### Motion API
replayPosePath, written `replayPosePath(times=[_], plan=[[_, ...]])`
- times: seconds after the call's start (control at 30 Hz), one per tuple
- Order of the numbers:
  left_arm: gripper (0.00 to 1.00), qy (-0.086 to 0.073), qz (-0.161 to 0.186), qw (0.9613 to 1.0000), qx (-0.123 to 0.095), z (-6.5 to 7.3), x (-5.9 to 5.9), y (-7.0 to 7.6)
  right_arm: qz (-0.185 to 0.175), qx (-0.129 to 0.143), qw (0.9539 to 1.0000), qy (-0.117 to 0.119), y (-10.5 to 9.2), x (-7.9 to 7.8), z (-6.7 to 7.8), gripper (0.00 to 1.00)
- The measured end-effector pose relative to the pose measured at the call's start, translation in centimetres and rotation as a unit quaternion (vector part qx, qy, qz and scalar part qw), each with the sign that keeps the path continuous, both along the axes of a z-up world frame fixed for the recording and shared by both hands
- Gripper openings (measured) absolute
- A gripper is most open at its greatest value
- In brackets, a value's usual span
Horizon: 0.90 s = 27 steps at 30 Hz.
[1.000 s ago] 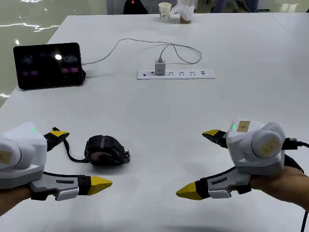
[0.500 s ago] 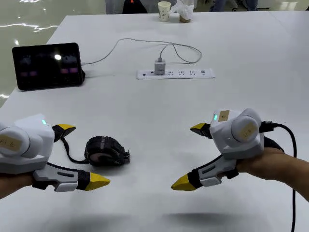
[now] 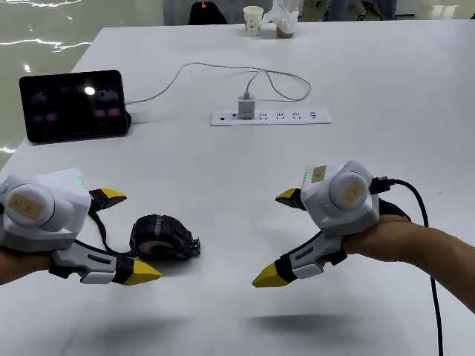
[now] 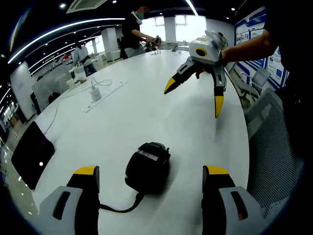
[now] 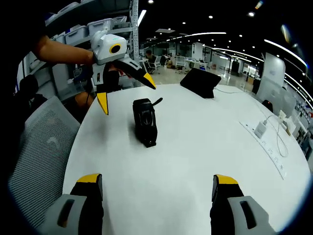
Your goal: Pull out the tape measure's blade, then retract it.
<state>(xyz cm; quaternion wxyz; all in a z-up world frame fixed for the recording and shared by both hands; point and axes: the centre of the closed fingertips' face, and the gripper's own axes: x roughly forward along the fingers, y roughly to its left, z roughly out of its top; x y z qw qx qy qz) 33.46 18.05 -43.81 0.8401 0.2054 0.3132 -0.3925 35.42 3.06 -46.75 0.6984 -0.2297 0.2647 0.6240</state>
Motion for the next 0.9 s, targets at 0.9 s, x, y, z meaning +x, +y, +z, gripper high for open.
replayPosePath(times=[0.9], plan=[[0.48,0.029,-0.093,0.9932,0.064,-1.5,1.3,0.8,0.080,0.006,0.9967,0.005,5.3,-0.1,-1.0,0.60]])
